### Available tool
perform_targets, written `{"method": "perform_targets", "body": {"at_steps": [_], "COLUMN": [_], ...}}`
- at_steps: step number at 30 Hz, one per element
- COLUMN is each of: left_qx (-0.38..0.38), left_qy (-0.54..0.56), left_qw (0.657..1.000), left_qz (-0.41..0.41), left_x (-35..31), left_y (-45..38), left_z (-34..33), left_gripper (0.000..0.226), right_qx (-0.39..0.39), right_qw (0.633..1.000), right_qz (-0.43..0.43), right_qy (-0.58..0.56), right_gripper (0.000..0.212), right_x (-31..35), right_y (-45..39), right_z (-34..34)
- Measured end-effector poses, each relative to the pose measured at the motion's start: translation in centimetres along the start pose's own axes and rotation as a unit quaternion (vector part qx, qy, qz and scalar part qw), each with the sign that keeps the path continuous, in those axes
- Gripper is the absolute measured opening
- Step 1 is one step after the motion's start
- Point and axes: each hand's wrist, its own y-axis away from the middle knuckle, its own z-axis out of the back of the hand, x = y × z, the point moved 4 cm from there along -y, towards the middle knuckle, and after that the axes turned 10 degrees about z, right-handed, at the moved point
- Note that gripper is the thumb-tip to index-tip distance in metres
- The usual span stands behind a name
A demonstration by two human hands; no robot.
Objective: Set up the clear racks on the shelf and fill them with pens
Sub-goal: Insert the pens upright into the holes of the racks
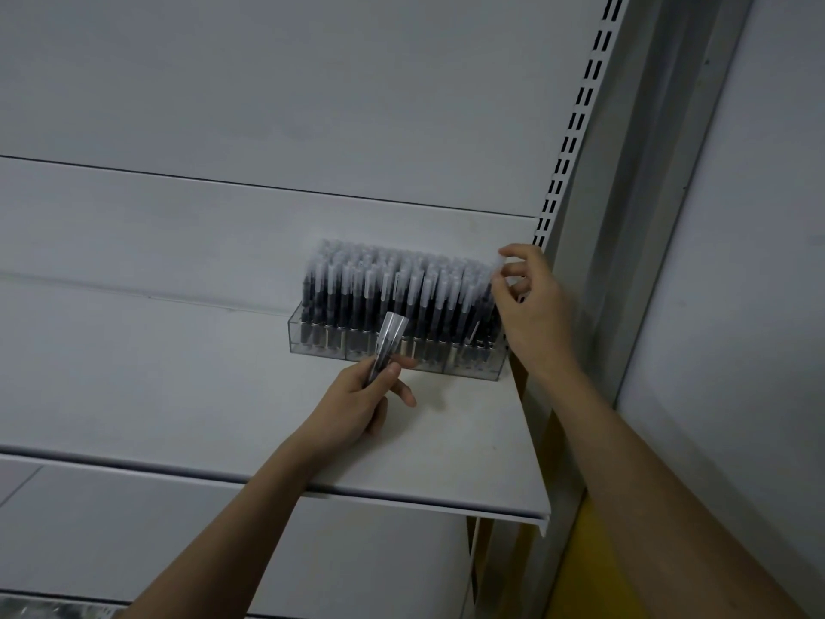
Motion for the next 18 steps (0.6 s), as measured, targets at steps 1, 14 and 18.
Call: {"method": "perform_targets", "body": {"at_steps": [1,14,18], "left_qx": [0.001,0.015,0.050], "left_qy": [0.002,0.047,0.054], "left_qw": [1.000,0.999,0.997], "left_qz": [-0.001,0.010,0.002], "left_x": [0.0,-1.0,-1.8], "left_y": [0.0,-1.0,-1.2], "left_z": [0.0,-1.5,-3.8], "left_gripper": [0.027,0.026,0.023], "right_qx": [0.007,0.081,0.107], "right_qw": [1.000,0.990,0.970], "right_qz": [0.001,-0.047,-0.091], "right_qy": [0.003,-0.107,-0.199], "right_gripper": [0.026,0.026,0.024], "right_x": [-0.1,1.2,2.0], "right_y": [0.0,3.9,4.5], "right_z": [-0.1,-3.3,-4.1]}}
